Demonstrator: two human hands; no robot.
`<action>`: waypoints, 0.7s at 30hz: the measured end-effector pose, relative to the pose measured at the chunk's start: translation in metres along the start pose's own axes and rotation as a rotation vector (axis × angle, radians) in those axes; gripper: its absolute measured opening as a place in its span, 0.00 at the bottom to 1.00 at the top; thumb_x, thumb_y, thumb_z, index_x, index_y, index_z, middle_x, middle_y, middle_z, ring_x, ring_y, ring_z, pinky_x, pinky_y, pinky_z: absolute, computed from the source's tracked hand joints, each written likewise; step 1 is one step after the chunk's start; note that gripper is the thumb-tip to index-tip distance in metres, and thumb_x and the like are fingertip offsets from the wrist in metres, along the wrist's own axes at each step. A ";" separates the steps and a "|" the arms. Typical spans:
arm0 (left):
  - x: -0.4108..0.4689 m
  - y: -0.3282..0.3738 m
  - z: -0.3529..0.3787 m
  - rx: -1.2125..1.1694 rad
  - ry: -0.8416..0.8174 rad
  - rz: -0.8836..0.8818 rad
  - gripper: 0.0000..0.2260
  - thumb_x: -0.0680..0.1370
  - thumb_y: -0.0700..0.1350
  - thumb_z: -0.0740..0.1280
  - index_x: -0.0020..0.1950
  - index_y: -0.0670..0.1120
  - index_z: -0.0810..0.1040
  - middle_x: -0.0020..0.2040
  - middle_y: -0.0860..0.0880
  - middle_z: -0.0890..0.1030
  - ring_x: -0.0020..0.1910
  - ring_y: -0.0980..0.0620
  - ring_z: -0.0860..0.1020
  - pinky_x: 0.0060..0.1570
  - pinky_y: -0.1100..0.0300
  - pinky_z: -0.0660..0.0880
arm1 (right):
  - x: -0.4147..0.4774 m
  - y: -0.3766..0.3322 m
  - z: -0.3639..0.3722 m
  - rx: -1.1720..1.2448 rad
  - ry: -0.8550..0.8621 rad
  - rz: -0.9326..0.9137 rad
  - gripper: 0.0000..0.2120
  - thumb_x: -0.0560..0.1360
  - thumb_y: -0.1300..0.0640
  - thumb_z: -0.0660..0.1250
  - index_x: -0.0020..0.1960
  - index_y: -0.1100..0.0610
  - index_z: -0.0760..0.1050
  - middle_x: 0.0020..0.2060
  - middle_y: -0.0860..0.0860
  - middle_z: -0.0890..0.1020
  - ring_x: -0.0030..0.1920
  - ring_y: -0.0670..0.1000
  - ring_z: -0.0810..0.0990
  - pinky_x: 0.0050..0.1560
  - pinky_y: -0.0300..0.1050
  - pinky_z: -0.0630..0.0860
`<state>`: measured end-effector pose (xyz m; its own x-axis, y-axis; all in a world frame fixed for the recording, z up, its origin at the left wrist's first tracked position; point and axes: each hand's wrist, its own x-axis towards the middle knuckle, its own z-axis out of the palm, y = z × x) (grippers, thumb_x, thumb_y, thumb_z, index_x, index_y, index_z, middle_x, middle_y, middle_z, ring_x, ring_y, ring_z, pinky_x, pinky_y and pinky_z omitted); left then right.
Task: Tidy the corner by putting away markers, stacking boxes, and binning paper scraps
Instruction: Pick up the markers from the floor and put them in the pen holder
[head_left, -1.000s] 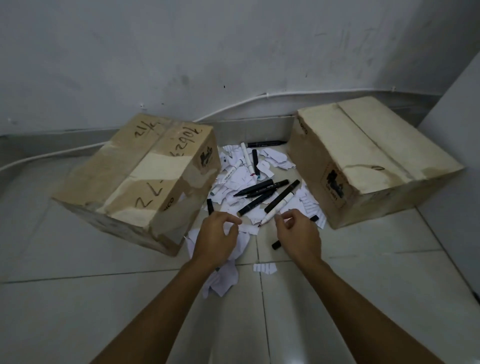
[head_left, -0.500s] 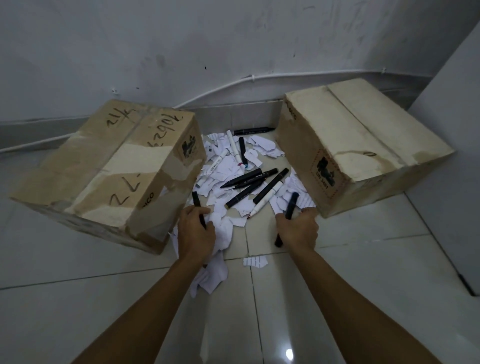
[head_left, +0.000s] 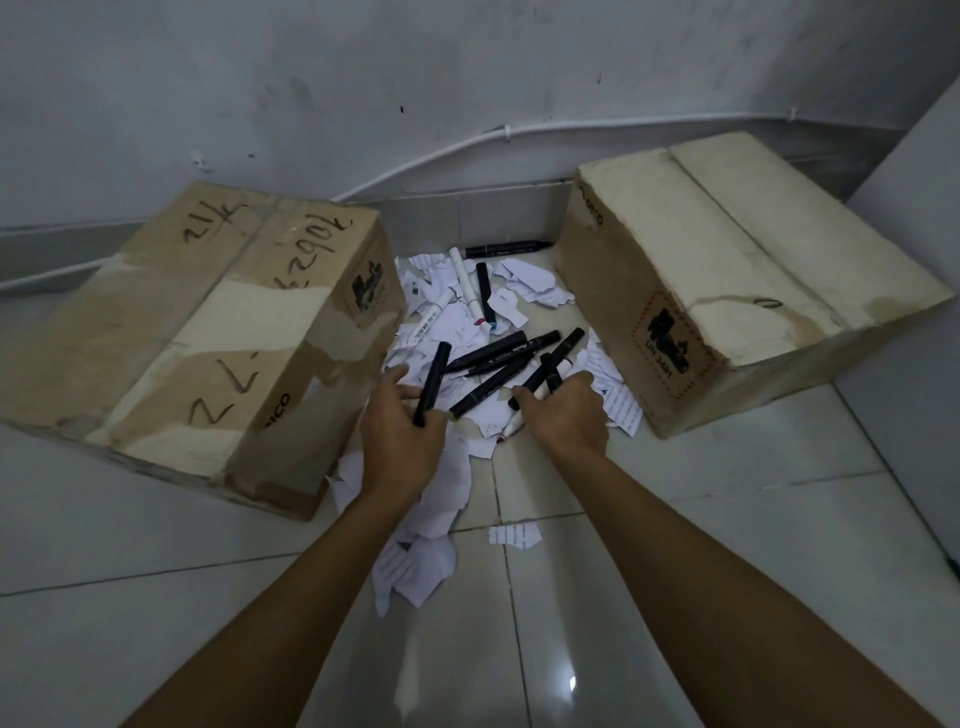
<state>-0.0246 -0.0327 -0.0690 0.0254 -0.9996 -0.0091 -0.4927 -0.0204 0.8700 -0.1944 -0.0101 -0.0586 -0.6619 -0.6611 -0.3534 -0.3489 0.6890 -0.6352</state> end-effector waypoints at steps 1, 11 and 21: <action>0.004 0.003 0.005 0.036 -0.027 0.042 0.24 0.73 0.35 0.68 0.69 0.43 0.71 0.53 0.45 0.78 0.50 0.50 0.77 0.49 0.63 0.74 | 0.002 -0.001 0.001 -0.008 -0.002 -0.006 0.29 0.72 0.43 0.73 0.62 0.61 0.68 0.58 0.59 0.78 0.58 0.61 0.78 0.52 0.52 0.76; 0.022 0.011 0.059 0.334 -0.174 0.278 0.18 0.72 0.33 0.66 0.62 0.39 0.76 0.56 0.38 0.75 0.55 0.40 0.73 0.52 0.50 0.73 | 0.014 -0.008 -0.002 -0.100 -0.024 -0.074 0.29 0.76 0.48 0.68 0.68 0.62 0.62 0.63 0.60 0.75 0.62 0.61 0.76 0.55 0.50 0.73; 0.023 0.010 0.074 0.326 -0.115 0.285 0.09 0.77 0.42 0.65 0.55 0.40 0.74 0.47 0.43 0.78 0.45 0.46 0.77 0.41 0.53 0.74 | 0.037 -0.015 0.001 -0.188 0.004 -0.112 0.30 0.73 0.45 0.71 0.65 0.62 0.65 0.60 0.59 0.77 0.59 0.60 0.78 0.52 0.48 0.73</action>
<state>-0.0932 -0.0571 -0.0974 -0.2390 -0.9612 0.1377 -0.7150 0.2702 0.6448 -0.2124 -0.0450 -0.0629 -0.6148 -0.7354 -0.2851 -0.5377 0.6552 -0.5307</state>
